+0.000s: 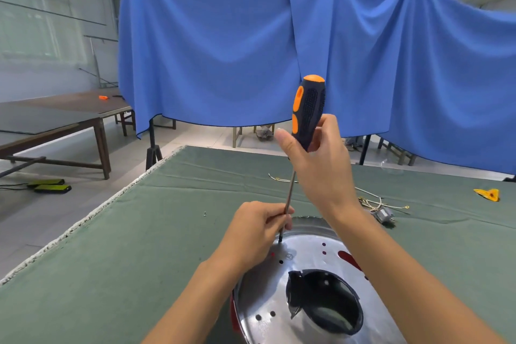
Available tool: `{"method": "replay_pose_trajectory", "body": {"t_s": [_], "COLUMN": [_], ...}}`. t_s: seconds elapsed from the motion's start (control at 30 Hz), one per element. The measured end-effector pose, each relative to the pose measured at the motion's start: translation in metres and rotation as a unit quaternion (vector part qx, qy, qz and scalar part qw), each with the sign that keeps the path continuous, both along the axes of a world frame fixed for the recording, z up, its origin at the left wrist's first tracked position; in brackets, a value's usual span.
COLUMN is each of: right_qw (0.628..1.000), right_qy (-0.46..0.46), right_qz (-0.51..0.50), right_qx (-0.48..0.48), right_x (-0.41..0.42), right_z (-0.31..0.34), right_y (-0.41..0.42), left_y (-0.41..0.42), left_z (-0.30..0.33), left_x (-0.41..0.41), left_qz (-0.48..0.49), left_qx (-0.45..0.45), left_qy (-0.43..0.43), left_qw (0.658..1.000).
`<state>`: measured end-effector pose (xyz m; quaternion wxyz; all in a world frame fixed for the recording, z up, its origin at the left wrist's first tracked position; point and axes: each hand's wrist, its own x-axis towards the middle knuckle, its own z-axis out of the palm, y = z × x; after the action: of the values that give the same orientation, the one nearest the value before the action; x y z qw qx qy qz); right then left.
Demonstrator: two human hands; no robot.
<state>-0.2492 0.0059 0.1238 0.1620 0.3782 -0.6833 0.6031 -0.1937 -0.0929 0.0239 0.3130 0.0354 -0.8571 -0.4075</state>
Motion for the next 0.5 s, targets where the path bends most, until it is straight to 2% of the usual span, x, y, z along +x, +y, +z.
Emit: {"method": "replay_pose_trajectory", "body": {"t_s": [0.13,0.37,0.5], "right_qw": [0.989,0.993,0.994], "right_qy": [-0.054,-0.037,-0.007], "right_qz": [0.128,0.017,0.055], "right_qx": [-0.051,-0.114,-0.090], "right_x": [-0.002,-0.003,0.004], "right_z": [0.001,-0.010,-0.016], "right_y": [0.002,-0.004,-0.002], "left_y": [0.000,0.003,0.001], "left_z": [-0.001,0.001,0.000], "left_x": [0.000,0.001,0.000], "left_qz": [-0.003,-0.012,-0.023], "left_qx": [-0.009,-0.005,-0.016], "left_qy": [-0.004,-0.014,-0.020], "left_qw": [1.000,1.000,0.999]}}
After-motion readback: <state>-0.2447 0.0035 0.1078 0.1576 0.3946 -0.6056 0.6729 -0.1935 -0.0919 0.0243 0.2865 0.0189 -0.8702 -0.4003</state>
